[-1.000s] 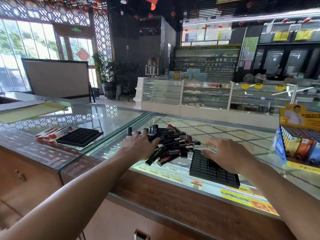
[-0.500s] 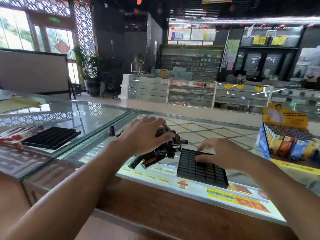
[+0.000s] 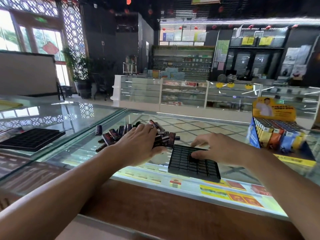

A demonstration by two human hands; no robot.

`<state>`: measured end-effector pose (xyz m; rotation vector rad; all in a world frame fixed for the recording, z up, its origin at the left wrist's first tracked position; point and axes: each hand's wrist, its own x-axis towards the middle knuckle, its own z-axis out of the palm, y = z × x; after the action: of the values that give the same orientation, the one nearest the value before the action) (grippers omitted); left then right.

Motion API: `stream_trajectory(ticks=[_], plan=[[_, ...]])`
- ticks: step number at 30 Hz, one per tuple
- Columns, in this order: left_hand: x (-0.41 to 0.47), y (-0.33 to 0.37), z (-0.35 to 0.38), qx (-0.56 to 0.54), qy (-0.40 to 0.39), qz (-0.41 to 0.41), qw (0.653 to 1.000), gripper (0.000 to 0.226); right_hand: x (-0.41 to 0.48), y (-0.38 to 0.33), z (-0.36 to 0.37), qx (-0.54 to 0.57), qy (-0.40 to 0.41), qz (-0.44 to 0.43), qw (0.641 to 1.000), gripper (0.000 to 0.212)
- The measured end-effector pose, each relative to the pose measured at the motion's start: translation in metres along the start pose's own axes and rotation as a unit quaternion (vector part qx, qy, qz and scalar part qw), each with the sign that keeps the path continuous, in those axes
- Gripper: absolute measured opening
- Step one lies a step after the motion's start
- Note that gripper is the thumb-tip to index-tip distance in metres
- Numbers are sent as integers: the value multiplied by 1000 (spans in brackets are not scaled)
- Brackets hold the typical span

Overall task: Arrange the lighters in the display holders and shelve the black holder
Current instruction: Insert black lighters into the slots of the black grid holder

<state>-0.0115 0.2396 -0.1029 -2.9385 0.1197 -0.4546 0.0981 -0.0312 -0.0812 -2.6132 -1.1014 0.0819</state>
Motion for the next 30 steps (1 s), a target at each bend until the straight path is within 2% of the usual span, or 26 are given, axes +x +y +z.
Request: stream_trajectory(ticks=[13, 15, 18, 20, 23, 25, 30], plan=[[9, -3, 1, -153, 62, 22, 986, 54, -14, 18, -9, 89, -25, -2, 996, 37], [17, -3, -5, -167, 84, 20, 982, 58, -15, 17, -9, 91, -12, 0, 996, 41], [32, 4, -24, -170, 95, 16, 981, 52, -17, 8, -2, 117, 73, -15, 990, 58], [45, 9, -40, -166, 47, 30, 985, 38, -16, 3, 2, 143, 172, -60, 973, 47], [64, 22, -55, -166, -7, 68, 984, 33, -16, -6, -2, 162, 283, -105, 939, 35], [68, 31, -48, -176, 3, 81, 981, 32, -15, -11, -3, 157, 303, -124, 932, 30], [60, 40, -23, -240, 18, 90, 966, 28, -7, -12, 0, 90, 278, -140, 946, 16]])
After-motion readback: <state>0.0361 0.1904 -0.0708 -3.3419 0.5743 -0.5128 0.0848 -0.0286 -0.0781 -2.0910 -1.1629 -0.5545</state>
